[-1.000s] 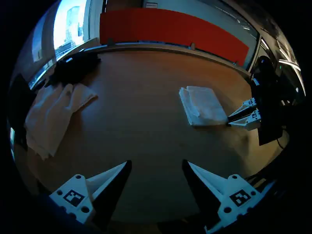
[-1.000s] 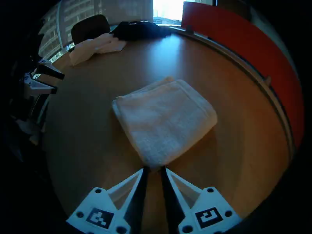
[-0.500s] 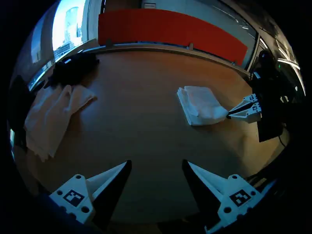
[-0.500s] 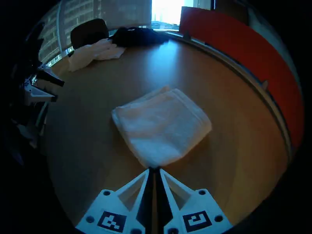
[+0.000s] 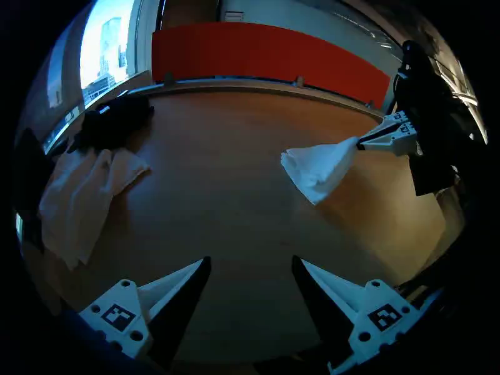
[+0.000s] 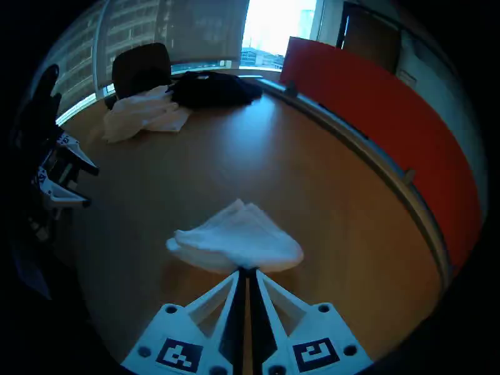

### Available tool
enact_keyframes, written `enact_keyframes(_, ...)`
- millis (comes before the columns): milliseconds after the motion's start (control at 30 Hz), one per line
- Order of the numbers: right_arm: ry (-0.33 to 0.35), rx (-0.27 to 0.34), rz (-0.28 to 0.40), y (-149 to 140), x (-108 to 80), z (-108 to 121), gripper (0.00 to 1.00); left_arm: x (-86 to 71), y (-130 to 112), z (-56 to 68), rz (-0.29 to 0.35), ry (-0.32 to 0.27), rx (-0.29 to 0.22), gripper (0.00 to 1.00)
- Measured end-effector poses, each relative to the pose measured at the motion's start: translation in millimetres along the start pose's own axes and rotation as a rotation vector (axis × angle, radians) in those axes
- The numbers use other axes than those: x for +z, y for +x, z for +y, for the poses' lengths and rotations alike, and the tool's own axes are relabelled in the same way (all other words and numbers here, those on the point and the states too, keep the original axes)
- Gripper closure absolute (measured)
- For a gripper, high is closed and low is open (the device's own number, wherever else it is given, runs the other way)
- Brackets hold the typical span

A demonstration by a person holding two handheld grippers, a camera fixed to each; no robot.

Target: Fold towel

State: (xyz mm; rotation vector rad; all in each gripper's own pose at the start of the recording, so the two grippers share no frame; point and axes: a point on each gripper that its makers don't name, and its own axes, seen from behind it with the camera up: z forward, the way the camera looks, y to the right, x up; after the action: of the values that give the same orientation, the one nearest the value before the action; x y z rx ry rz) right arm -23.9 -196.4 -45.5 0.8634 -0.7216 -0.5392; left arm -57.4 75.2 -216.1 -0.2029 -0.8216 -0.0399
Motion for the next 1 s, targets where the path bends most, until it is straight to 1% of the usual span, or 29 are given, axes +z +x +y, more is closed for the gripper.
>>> enact_keyframes(167, -0.016, -0.035, 0.002, 21.5, -11.6, 13.0, 0.97, -1.3, 5.5, 4.0, 0.015, -0.011, 0.007, 0.04)
enact_keyframes(267, -0.025, -0.044, 0.006, 31.6, -20.6, 20.8, 0.97, -2.4, 8.9, 5.5, 0.024, -0.018, 0.008, 0.04)
enact_keyframes(467, -0.050, -0.048, 0.006, 38.3, -42.0, 36.8, 0.97, -3.0, 14.4, 6.9, 0.035, -0.028, 0.029, 0.04)
enact_keyframes(767, -0.103, -0.039, -0.024, 16.4, -75.8, 62.5, 0.97, -1.0, 20.8, 12.7, 0.043, -0.049, 0.043, 0.05)
enact_keyframes(1000, -0.151, -0.014, -0.042, -6.5, -105.0, 90.1, 0.97, 1.0, 21.5, 19.3, 0.039, -0.063, 0.062, 0.04)
